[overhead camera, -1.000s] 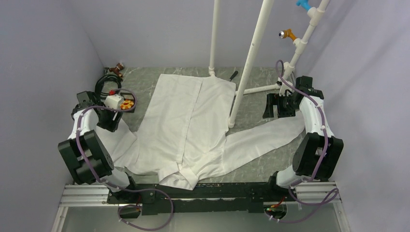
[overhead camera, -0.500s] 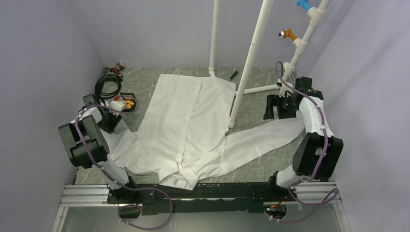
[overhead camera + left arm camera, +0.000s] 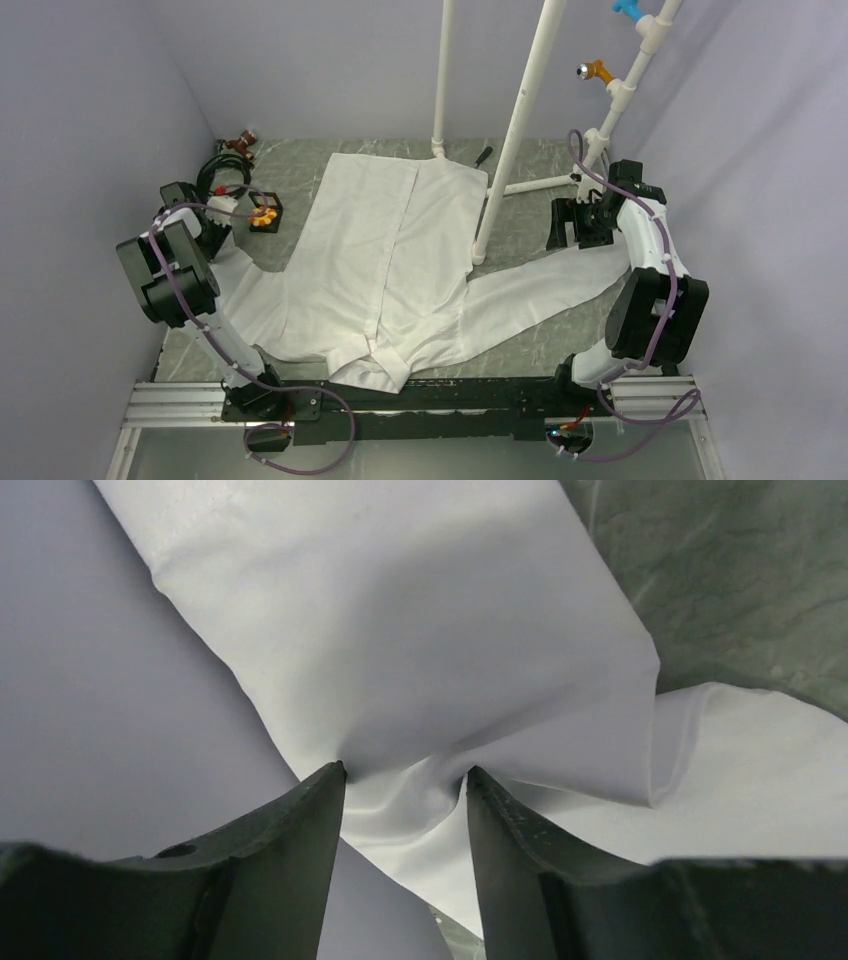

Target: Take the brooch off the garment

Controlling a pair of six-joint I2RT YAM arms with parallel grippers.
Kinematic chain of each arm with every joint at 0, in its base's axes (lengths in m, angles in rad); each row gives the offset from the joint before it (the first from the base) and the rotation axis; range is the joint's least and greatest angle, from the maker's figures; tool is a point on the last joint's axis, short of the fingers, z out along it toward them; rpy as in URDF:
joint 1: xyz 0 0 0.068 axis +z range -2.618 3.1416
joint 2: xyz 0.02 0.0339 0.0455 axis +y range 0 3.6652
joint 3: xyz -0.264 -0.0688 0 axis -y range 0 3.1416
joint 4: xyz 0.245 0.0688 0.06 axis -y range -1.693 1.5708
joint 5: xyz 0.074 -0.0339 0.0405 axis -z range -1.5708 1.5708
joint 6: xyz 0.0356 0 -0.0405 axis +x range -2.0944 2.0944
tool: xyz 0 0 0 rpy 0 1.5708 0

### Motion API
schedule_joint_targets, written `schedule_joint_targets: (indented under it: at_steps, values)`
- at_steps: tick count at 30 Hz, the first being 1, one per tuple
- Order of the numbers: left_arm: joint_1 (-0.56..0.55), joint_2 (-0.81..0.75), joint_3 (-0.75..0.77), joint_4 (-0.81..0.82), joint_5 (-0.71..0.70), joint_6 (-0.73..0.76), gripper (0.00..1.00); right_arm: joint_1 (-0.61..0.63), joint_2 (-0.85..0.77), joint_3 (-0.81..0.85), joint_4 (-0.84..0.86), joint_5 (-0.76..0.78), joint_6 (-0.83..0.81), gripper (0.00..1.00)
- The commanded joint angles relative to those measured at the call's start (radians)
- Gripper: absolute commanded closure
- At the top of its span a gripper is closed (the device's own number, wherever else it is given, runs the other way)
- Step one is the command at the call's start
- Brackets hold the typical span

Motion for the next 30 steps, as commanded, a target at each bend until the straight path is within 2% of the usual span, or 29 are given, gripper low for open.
schedule_joint_targets:
  at_steps: [1, 3, 8, 13, 16, 23, 27, 30]
  values:
    - [0.006, -0.086, 0.009, -0.062, 0.031, -0.049, 0.39, 0.001, -0.001, 0.038, 0.015, 0.002, -0.023, 0.1]
    - [0.007, -0.147, 0.003, -0.088, 0.08, -0.064, 0.27, 0.001, -0.01, 0.036, 0.02, -0.002, -0.025, 0.09]
    - [0.01, -0.296, 0.083, -0.262, 0.31, -0.143, 0.01, 0.001, -0.059, 0.01, 0.058, -0.036, -0.028, 0.08]
    - [-0.009, -0.425, 0.179, -0.407, 0.455, -0.265, 0.0, 0.015, -0.144, -0.027, 0.115, -0.085, -0.009, 0.07]
    - [-0.074, -0.501, 0.163, -0.402, 0.391, -0.362, 0.0, 0.042, -0.211, -0.066, 0.15, -0.092, 0.003, 0.03]
    - [-0.294, -0.68, -0.009, -0.337, 0.241, -0.431, 0.0, 0.157, -0.34, -0.178, 0.202, -0.034, 0.019, 0.0]
    - [-0.359, -0.729, -0.09, -0.316, 0.256, -0.503, 0.0, 0.173, -0.362, -0.209, 0.213, -0.039, 0.036, 0.0]
    - [-0.369, -0.732, -0.121, -0.301, 0.265, -0.55, 0.0, 0.176, -0.358, -0.211, 0.214, -0.031, 0.029, 0.0]
